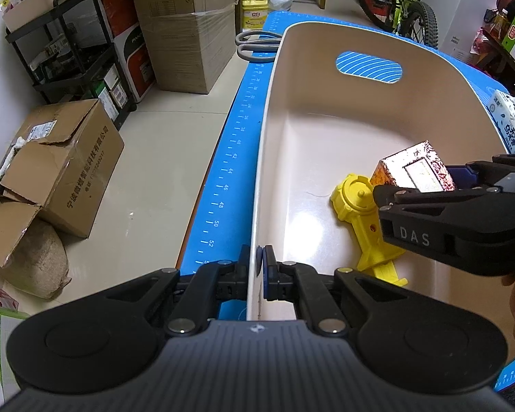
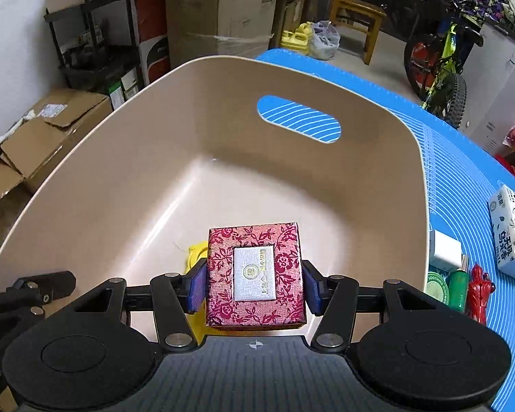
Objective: Organize rigid objects
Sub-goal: 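Lower the red box into the basket and open the right tool, then grasp the black earbud case with the right tool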
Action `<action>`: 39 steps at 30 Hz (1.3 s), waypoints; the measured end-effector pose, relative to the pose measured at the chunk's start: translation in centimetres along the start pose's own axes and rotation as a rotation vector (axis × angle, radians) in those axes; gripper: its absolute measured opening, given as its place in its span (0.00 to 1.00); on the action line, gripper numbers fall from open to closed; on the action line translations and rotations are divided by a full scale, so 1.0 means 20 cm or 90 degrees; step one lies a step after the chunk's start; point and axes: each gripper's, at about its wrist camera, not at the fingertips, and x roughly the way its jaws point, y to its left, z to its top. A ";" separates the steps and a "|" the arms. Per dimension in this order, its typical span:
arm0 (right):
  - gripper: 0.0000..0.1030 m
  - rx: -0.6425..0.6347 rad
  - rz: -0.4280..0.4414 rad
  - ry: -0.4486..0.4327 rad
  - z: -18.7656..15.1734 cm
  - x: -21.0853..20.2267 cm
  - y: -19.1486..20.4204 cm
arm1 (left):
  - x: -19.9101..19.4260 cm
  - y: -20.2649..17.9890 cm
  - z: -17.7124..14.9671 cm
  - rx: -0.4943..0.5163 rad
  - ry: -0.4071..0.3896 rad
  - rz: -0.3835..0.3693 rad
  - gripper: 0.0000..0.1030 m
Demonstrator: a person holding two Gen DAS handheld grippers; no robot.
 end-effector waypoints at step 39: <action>0.76 0.155 -0.045 -0.087 -0.52 -0.41 -0.81 | -0.01 0.01 0.00 -0.009 -0.003 -0.001 0.08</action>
